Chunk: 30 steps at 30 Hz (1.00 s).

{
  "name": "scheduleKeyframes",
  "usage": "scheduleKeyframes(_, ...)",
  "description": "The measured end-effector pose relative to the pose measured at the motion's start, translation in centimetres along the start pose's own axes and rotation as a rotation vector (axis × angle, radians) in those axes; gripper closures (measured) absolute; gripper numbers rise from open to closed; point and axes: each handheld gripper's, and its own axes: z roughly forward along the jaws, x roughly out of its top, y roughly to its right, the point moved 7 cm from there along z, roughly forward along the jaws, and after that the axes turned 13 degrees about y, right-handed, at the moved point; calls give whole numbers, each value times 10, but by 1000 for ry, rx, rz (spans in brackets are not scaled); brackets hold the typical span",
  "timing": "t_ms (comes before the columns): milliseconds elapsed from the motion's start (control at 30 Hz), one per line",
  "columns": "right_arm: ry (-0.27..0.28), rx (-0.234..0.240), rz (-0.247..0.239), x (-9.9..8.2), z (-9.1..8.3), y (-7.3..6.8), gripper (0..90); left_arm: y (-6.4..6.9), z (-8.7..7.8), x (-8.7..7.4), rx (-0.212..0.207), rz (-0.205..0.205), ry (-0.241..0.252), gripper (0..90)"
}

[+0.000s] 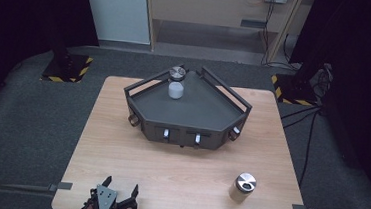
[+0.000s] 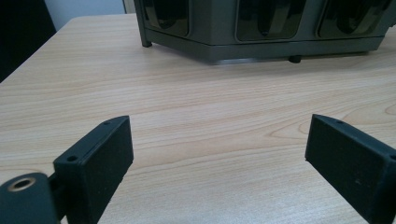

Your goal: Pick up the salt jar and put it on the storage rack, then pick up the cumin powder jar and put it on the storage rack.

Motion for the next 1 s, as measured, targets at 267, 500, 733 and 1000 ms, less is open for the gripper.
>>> scheduleKeyframes(267, 19, -15, -6, 0, -10, 2, 52, 6, 4, 3, -4, 10, 17, 68)
scheduleKeyframes(500, 34, -34, -10, -1, -19, 0, 48, 12, 8, 4, -15, 15, 43, 68)
scheduleKeyframes(733, 53, -46, 0, -1, -27, -2, 46, 16, 14, 3, -26, 8, 41, 67)
scheduleKeyframes(1000, 116, -32, 33, 13, -41, -4, 45, 17, 16, 3, -27, 8, 36, 67)
